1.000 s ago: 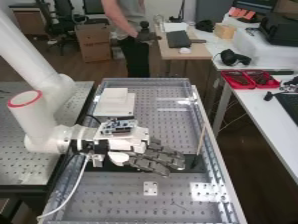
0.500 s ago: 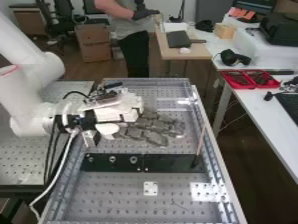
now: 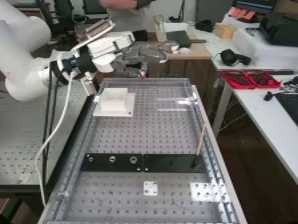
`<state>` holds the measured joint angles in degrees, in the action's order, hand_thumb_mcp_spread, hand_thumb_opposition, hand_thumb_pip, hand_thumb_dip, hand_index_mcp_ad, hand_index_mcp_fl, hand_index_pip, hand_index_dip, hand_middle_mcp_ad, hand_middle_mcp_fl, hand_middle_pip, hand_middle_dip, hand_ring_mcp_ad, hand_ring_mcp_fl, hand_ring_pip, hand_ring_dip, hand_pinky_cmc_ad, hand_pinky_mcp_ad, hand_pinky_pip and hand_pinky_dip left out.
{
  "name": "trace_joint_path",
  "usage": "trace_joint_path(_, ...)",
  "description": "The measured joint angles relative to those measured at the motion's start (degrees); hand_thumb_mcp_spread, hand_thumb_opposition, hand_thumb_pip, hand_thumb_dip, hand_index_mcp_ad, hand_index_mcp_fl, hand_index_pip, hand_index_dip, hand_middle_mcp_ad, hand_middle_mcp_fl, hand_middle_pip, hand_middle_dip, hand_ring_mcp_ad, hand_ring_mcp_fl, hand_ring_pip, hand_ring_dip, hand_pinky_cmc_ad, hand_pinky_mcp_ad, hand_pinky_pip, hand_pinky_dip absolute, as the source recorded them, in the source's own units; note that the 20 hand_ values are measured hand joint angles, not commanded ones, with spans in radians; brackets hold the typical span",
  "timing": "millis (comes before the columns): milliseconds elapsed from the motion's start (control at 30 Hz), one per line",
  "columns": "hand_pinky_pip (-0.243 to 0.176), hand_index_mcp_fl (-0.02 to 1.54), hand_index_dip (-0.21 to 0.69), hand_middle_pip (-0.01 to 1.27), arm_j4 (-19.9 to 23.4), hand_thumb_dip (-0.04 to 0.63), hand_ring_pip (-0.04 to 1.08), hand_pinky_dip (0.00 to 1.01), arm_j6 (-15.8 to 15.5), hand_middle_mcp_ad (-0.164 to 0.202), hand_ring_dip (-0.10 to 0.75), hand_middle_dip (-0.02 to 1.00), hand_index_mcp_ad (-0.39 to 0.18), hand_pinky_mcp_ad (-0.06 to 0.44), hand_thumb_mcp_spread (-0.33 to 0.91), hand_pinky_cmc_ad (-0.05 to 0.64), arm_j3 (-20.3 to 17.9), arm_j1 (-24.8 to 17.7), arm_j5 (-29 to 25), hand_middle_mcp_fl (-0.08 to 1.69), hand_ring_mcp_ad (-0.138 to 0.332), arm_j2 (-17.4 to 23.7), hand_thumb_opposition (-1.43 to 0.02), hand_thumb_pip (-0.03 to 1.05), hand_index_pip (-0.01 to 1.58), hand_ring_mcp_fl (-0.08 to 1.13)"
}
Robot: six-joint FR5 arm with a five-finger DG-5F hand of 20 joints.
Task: Grab the pcb board and place it in the clear container
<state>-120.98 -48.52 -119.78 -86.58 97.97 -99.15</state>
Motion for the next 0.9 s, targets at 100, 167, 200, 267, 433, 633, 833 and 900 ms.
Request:
trace_joint_path(100,-0.061,0.58,0.096,0.13,-0.4,0.251,0.12,0.44,1.6,0.065,0.047,0.19,-0.037,0.166,0.47,0.360,0.3,-1.8,0.8,0.27,0.183,0.4,-0.90,0.58,1.52,0.10)
trace_joint_path(167,-0.051,0.58,0.103,0.13,-0.7,0.251,0.12,0.42,2.9,0.065,0.044,0.19,-0.037,0.166,0.47,0.363,0.7,-3.4,1.6,0.27,0.183,0.4,-0.90,0.58,1.53,0.10)
trace_joint_path(200,-0.042,0.58,0.112,0.13,-0.9,0.251,0.12,0.41,3.6,0.065,0.047,0.19,-0.037,0.166,0.47,0.360,1.1,-4.2,2.0,0.27,0.183,0.3,-0.90,0.58,1.53,0.10)
trace_joint_path(267,-0.045,0.58,0.112,0.13,-1.1,0.251,0.12,0.39,4.6,0.070,0.047,0.19,-0.037,0.166,0.47,0.360,1.7,-5.2,2.3,0.27,0.183,-0.2,-0.90,0.58,1.52,0.10)
trace_joint_path(433,-0.042,0.58,0.122,0.13,-0.8,0.251,0.12,0.35,7.1,0.065,0.044,0.19,-0.037,0.166,0.47,0.360,2.8,-7.9,2.5,0.27,0.183,-2.3,-0.90,0.58,1.53,0.10)
trace_joint_path(633,-0.042,0.58,0.126,0.13,0.3,0.251,0.12,0.33,9.4,0.072,0.044,0.19,-0.037,0.166,0.47,0.360,3.3,-10.2,2.0,0.27,0.187,-4.7,-0.90,0.58,1.53,0.10)
trace_joint_path(833,-0.042,0.58,0.126,0.13,0.7,0.251,0.12,0.31,10.5,0.075,0.047,0.19,-0.037,0.166,0.47,0.360,4.4,-11.9,1.5,0.27,0.183,-7.8,-0.90,0.58,1.53,0.10)
trace_joint_path(900,-0.042,0.58,0.126,0.13,0.3,0.251,0.12,0.31,10.7,0.063,0.047,0.19,-0.033,0.166,0.47,0.360,5.2,-12.2,1.2,0.27,0.182,-9.2,-0.90,0.58,1.53,0.10)
